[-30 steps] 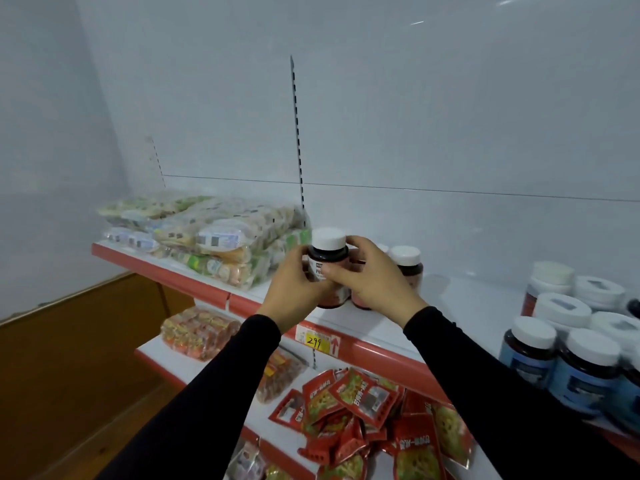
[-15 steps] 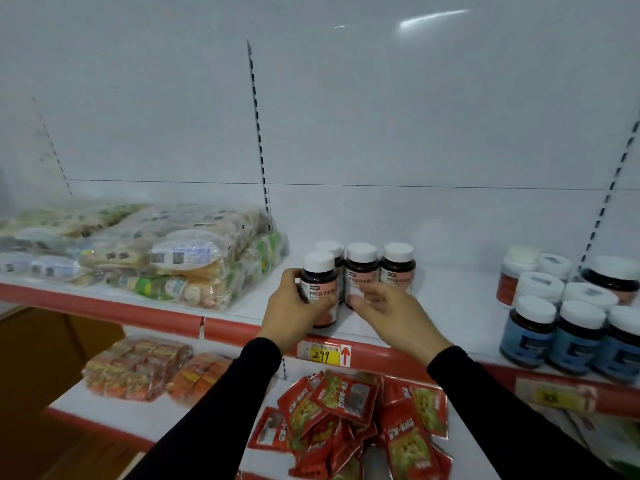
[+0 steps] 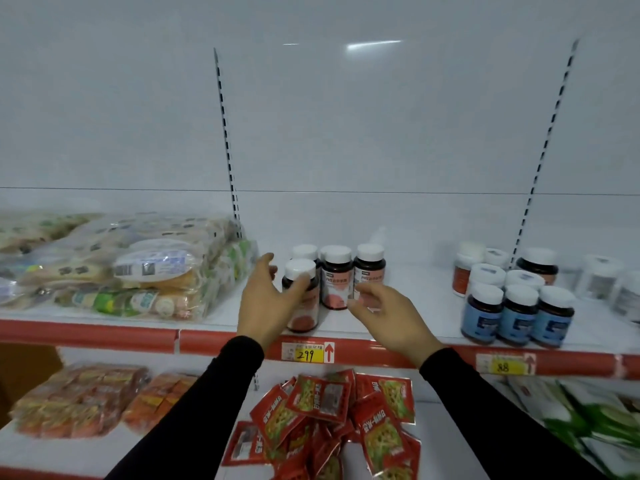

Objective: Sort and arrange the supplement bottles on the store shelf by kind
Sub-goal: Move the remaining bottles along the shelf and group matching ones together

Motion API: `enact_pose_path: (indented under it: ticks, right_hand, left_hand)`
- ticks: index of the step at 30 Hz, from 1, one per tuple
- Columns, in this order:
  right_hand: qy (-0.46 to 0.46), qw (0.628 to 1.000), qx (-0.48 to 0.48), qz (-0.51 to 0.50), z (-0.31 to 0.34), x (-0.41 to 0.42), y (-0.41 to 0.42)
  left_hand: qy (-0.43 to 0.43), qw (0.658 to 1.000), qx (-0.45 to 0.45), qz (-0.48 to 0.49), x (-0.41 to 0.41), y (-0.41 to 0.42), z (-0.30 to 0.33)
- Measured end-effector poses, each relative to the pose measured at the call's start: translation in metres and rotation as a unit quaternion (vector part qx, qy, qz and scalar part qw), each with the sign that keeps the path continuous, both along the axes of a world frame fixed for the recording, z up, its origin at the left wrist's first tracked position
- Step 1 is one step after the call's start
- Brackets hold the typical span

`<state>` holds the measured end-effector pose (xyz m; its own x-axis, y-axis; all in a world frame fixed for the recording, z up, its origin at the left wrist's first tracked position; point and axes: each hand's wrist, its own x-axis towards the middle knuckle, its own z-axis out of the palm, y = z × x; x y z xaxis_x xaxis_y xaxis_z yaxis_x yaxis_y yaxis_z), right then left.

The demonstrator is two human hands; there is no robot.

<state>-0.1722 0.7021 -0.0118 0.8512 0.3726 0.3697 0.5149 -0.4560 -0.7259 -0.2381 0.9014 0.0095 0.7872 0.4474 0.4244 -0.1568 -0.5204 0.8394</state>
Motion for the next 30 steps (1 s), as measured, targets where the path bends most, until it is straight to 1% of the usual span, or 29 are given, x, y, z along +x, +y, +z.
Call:
enact_pose_path:
  ticks: [2,4,7,9,11,14,18,23,25,30]
  right_hand:
    - [-0.002,1.0,0.028,-0.006,0.01,-0.005,-0.007]
    - [-0.012,0.999,0.051,-0.011,0.022,-0.011,-0.02]
    - [-0.03,0.996,0.087,-0.02,0.041,-0.024,-0.05]
    - [-0.045,0.991,0.114,-0.051,0.053,-0.034,-0.077]
    - [-0.057,0.986,0.133,-0.084,0.063,-0.044,-0.108]
    - [-0.075,0.98,0.131,-0.128,0.072,-0.058,-0.159]
    - [-0.096,0.969,0.138,-0.181,0.079,-0.07,-0.23]
    - [-0.101,0.954,0.173,-0.222,0.081,-0.079,-0.332]
    - [-0.108,0.953,0.166,-0.23,0.081,-0.079,-0.377]
    - [-0.111,0.953,0.157,-0.234,0.084,-0.061,-0.481]
  left_hand:
    - [-0.064,0.998,-0.008,-0.015,-0.008,-0.006,0.024]
    - [-0.107,0.992,-0.017,-0.057,-0.011,-0.02,0.049]
    - [-0.144,0.98,-0.037,-0.136,-0.012,-0.055,0.07]
    - [-0.155,0.969,-0.056,-0.184,-0.008,-0.082,0.072]
    - [-0.147,0.961,-0.071,-0.224,-0.001,-0.109,0.069]
    - [-0.123,0.953,-0.076,-0.267,0.007,-0.154,0.064]
    - [-0.118,0.942,-0.069,-0.307,0.015,-0.22,0.059]
    - [-0.11,0.93,-0.061,-0.345,0.031,-0.314,0.056]
    - [-0.104,0.927,-0.069,-0.354,0.039,-0.356,0.057]
    - [-0.09,0.938,-0.055,-0.329,0.058,-0.455,0.062]
